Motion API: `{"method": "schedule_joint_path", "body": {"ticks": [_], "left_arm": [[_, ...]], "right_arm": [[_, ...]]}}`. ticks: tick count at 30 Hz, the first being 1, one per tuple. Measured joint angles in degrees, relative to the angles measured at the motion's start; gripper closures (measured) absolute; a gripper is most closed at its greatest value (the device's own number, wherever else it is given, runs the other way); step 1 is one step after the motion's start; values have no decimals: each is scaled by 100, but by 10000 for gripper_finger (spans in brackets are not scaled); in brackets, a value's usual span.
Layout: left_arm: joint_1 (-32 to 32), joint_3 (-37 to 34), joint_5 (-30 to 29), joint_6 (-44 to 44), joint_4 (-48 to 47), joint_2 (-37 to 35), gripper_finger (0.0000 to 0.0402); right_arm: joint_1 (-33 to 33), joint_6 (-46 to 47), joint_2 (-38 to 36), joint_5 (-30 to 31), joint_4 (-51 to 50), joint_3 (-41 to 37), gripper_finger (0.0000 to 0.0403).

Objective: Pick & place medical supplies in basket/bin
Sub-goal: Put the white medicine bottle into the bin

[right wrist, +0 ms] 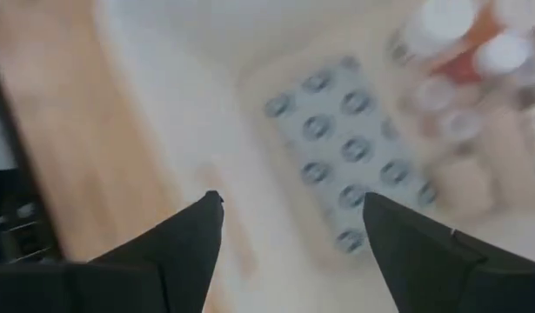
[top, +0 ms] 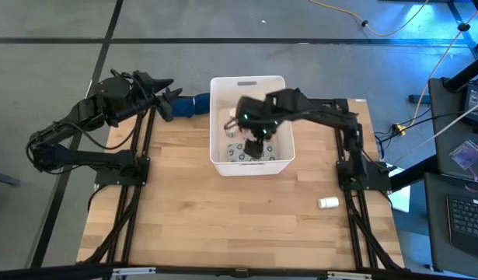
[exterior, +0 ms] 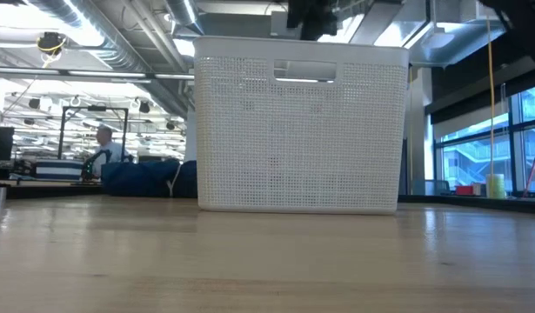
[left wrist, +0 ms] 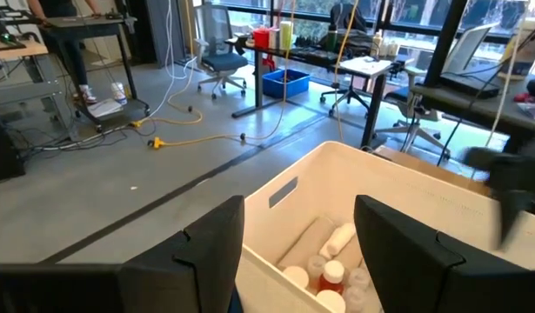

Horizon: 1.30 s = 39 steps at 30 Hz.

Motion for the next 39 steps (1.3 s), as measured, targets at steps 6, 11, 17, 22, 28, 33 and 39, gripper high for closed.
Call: {"method": "schedule_joint_path", "body": {"ticks": [6,11,17,22,28,33,39], "left_arm": [[0,0,44,166,-47,0,190],[-4,0,44,253,-43,0,190],[-7,0,389,253,-49,0,190],[-6,0,791,234,-45,0,190],[-7,0,796,68,16,24,190],[-7,0,793,-208,20,99,190],[-65,0,856,-459,15,315,190]], "right_arm": [[957,1191,-356,154,-245,-17,128],[1832,1787,-413,606,-249,-40,128],[2550,2621,-576,604,-224,-678,128],[2915,3285,-1619,387,-267,-2585,128],[3542,3056,-2946,421,-246,-4710,128],[3891,2460,-3313,378,-81,-6103,128],[4121,1898,-3324,-585,1515,-7542,128]]}}
